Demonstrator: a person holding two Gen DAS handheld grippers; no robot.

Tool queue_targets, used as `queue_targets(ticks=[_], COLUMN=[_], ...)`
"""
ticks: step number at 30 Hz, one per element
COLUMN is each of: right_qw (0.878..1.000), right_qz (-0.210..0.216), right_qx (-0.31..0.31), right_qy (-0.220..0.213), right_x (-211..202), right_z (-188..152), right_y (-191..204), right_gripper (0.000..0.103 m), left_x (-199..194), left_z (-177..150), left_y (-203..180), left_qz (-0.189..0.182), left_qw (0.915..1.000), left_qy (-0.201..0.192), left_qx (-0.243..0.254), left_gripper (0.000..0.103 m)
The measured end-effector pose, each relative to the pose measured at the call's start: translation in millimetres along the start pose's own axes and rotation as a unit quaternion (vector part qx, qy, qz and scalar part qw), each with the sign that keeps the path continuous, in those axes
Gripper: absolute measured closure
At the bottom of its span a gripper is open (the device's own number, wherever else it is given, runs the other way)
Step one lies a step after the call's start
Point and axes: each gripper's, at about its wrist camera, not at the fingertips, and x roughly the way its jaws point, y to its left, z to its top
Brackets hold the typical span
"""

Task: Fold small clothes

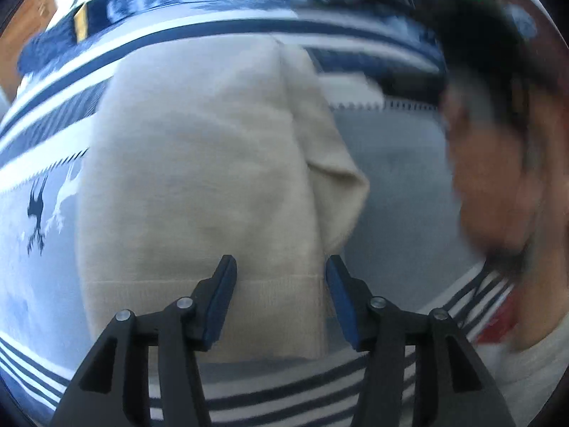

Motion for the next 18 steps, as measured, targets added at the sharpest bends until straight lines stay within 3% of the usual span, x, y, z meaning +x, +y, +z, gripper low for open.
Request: queue_targets(ticks=[3,7,8,9,10,13,15,18], right_qw=[0.997,0.992,0.989,0.984,0.981,0.983,0.980,0.956], right_qz=[-0.077,-0.094,-0.115,-0.146,-0.161,-0.171,-0.188,-0.272], right_qx=[-0.024,0.031,0.031,0.030,0.030,-0.032,-0.064,-0.092], right_qy=[0.004,0.074,0.093,0.099,0.100,0.049,0.020,0.068], right_x=[17.4,71.3,85.6,94.8,96.8,73.8,61.5,89.5], right_z=[35.6,72.8,76.3,78.4,81.8,89.1,90.5,85.7], right_y=[9.7,-15.5,-21.3,-25.7,-26.1,6.7,24.3,12.4], right_gripper=[0.044,0.059,0.068,0.092,0.098,0.101,0.101,0.100], left_x=[13.6,14.6,13.5,11.0,3.9,-23.4,-19.2,6.4], left_z=[-1.6,-2.0,-2.4,-2.9,-4.2,-16.1,-17.6,-18.8], left_y=[-17.5,-26.7,-27.3,-27.7,-28.2,-31.0,-34.2,-37.3], left_qz=[0.039,0.045,0.045,0.041,0.030,0.009,-0.001,0.007], left_qw=[0.9981,0.9961,0.9960,0.9963,0.9968,0.9960,0.9973,0.9979], left_qy=[0.005,0.000,-0.004,-0.006,-0.014,-0.043,-0.033,0.007], left_qx=[0.047,0.076,0.078,0.075,0.073,0.078,0.065,0.064], left_gripper=[0.069,0.091,0.094,0.095,0.096,0.097,0.097,0.095])
